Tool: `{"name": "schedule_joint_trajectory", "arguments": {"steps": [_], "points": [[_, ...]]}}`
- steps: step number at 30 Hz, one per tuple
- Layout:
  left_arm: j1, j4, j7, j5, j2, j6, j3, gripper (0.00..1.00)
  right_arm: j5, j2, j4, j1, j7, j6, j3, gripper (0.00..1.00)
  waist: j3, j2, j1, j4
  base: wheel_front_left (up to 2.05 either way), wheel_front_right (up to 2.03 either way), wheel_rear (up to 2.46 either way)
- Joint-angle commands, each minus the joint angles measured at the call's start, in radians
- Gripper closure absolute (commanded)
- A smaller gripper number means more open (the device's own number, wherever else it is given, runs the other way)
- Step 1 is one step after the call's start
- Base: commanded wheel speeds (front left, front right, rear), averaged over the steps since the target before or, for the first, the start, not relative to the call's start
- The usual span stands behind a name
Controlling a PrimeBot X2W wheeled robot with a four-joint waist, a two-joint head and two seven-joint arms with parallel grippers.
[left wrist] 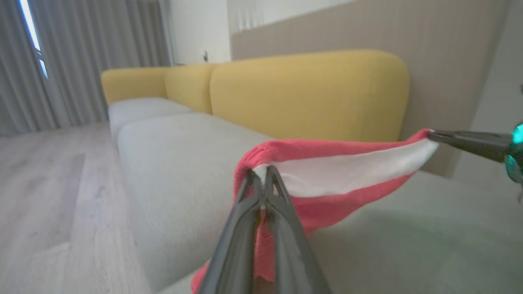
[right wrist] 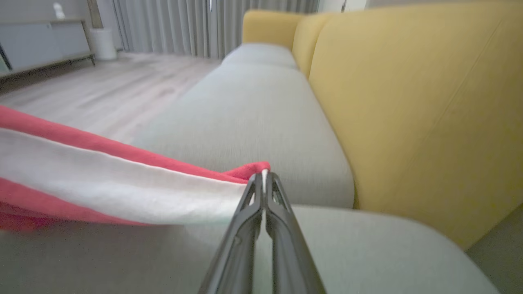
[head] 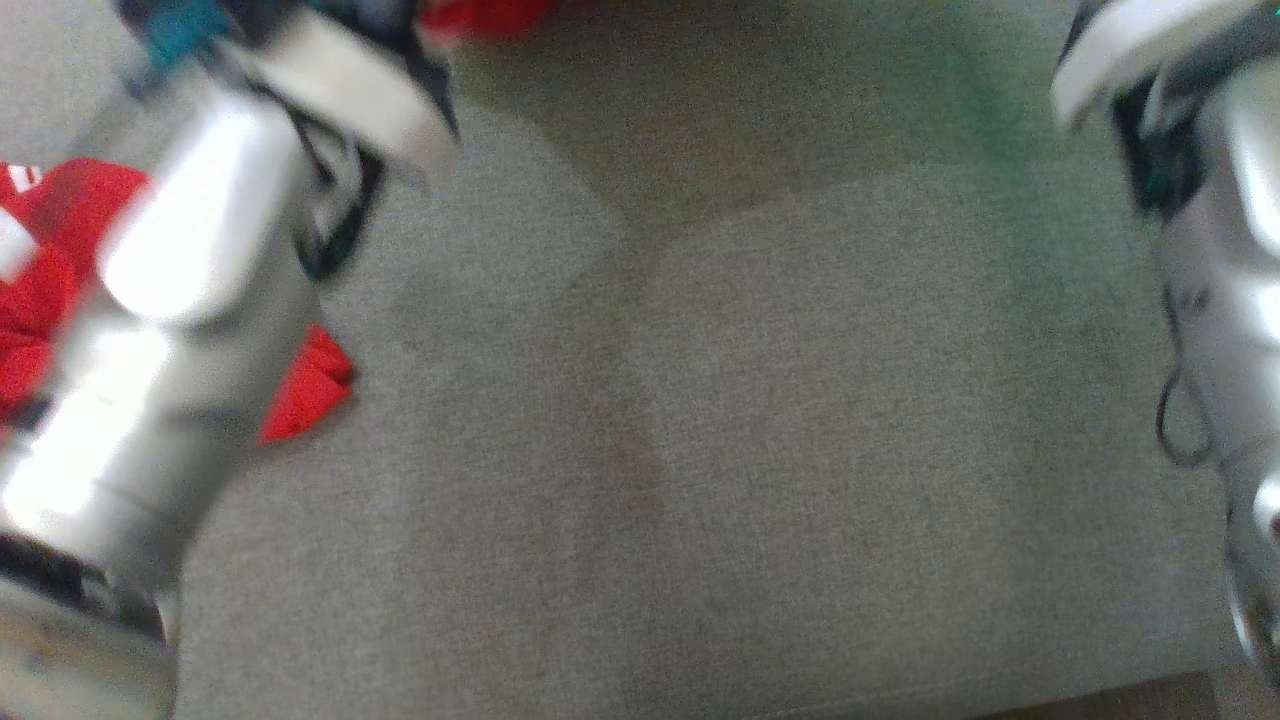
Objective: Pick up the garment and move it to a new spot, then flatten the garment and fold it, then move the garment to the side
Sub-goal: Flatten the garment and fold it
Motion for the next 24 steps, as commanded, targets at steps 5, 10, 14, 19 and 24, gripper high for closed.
{"name": "schedule_joint_trajectory", "arguments": {"steps": [5, 10, 14, 19, 24], "points": [[0.127, -0.062, -0.017, -0.062, 0.074, 0.002, -0.102, 1.00, 0.134, -0.055, -0.010, 0.118, 0.062, 0.007, 0.135, 1.00, -0.054, 0.0000, 0.0000, 0.013, 0.00, 0.00, 0.00], [0.254, -0.106, -0.020, -0.099, 0.122, 0.002, -0.157, 1.00, 0.297, -0.143, -0.095, 0.229, 0.148, 0.007, 0.259, 1.00, -0.112, 0.0000, 0.0000, 0.015, 0.00, 0.00, 0.00], [0.329, -0.140, -0.020, -0.099, 0.145, 0.002, -0.179, 1.00, 0.395, -0.219, -0.169, 0.307, 0.197, 0.007, 0.323, 1.00, -0.154, 0.0000, 0.0000, 0.016, 0.00, 0.00, 0.00], [0.406, -0.178, -0.021, -0.097, 0.154, 0.004, -0.206, 1.00, 0.477, -0.284, -0.237, 0.395, 0.244, 0.007, 0.377, 1.00, -0.208, 0.0000, 0.0000, 0.017, 0.00, 0.00, 0.00], [0.482, -0.230, -0.018, -0.098, 0.170, 0.029, -0.231, 1.00, 0.536, -0.333, -0.293, 0.481, 0.292, 0.007, 0.418, 1.00, -0.271, 0.0000, 0.0000, 0.013, 0.00, 0.00, 0.00]]}}
